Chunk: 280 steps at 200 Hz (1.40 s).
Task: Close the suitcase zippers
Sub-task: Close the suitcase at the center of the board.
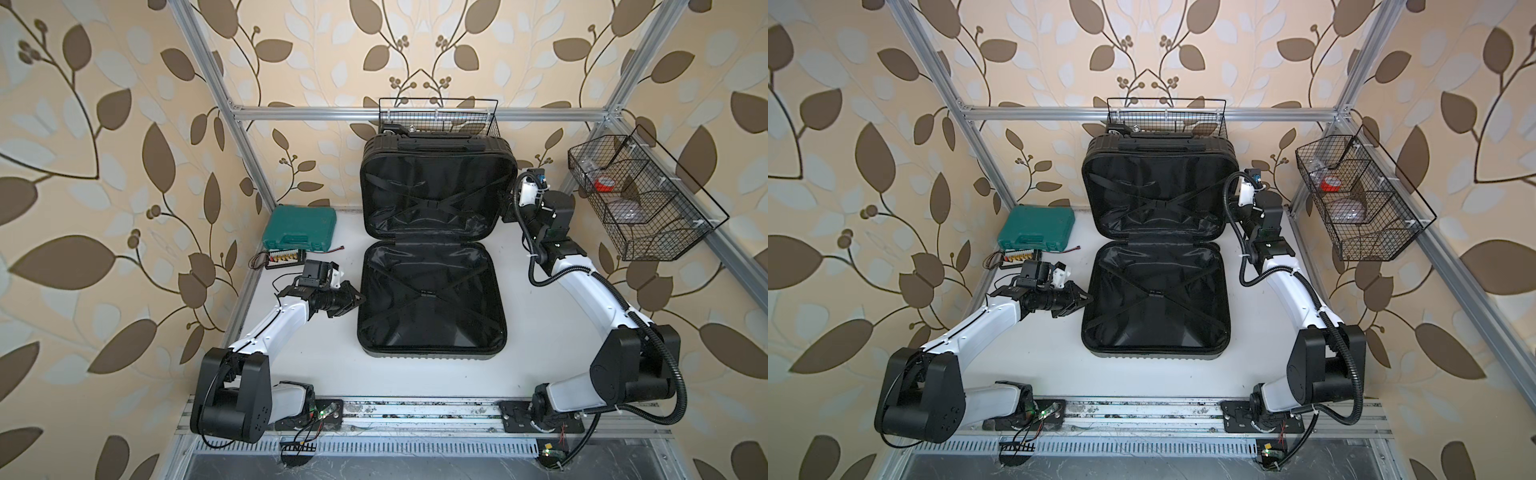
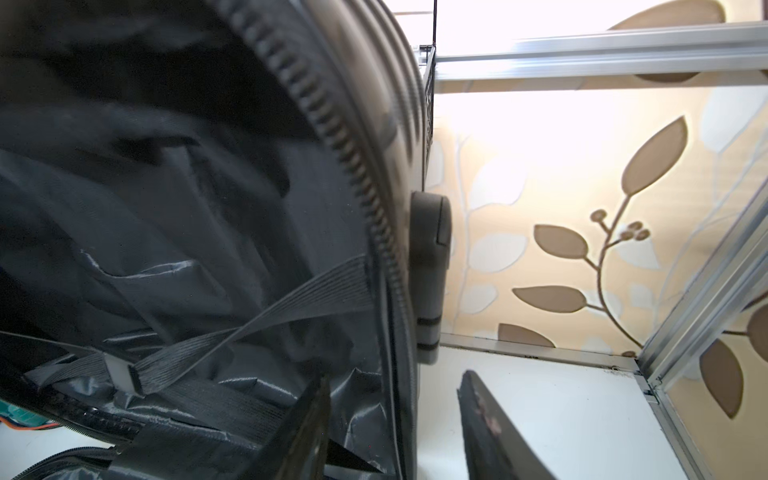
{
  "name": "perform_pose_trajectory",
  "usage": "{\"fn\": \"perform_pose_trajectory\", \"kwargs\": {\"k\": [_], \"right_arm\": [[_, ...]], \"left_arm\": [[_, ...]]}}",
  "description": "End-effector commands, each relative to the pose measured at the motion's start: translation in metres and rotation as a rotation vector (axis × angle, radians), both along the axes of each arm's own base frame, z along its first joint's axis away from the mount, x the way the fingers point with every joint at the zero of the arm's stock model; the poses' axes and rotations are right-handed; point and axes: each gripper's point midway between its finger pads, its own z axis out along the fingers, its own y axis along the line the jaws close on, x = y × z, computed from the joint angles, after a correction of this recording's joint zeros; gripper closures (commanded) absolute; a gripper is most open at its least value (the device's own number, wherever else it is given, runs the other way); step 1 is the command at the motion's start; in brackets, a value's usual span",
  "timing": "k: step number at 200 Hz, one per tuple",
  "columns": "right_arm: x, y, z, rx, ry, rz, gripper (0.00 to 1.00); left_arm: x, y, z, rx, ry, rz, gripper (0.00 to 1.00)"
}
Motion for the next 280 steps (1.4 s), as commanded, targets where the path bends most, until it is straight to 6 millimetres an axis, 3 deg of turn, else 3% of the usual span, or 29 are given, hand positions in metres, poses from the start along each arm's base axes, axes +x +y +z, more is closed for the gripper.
{"fn": "perform_pose_trajectory", "kwargs": {"k": [1,22,50,76,117,161,214,268,280], "right_arm": [[0.006,-0.004,0.012,0.013,-0.015,-0.026,0.51],[0.009,-0.005,0.014,0.014,-0.014,-0.025,0.55],[0.01,0.0,0.014,-0.004,-0.013,0.007,0.78],[0.003,0.008,0.011,-0.02,-0.007,0.057,0.93],[-0.022,0.021,0.01,-0.015,-0.016,0.142,1.0],[-0.064,0.029,0.0,0.019,0.0,0.201,1.0],[-0.125,0.035,-0.03,0.11,0.069,0.241,0.99],[-0.192,0.04,-0.089,0.298,0.221,0.229,0.66],[-0.205,0.036,-0.103,0.321,0.254,0.198,0.63]], "left_arm": [[0.015,-0.006,0.015,0.002,-0.068,-0.012,0.84],[0.017,-0.005,0.012,0.016,-0.063,-0.004,0.91],[0.02,-0.004,0.008,0.02,-0.056,0.009,1.0],[0.025,-0.004,0.006,0.02,-0.056,0.023,1.0],[0.032,0.0,0.01,0.025,-0.08,0.069,1.0],[0.04,0.003,0.014,0.026,-0.106,0.111,1.0],[0.048,0.007,0.014,0.046,-0.13,0.136,1.0],[0.06,0.014,0.013,0.106,-0.154,0.145,1.0],[0.063,0.016,0.012,0.129,-0.158,0.143,1.0]]}}
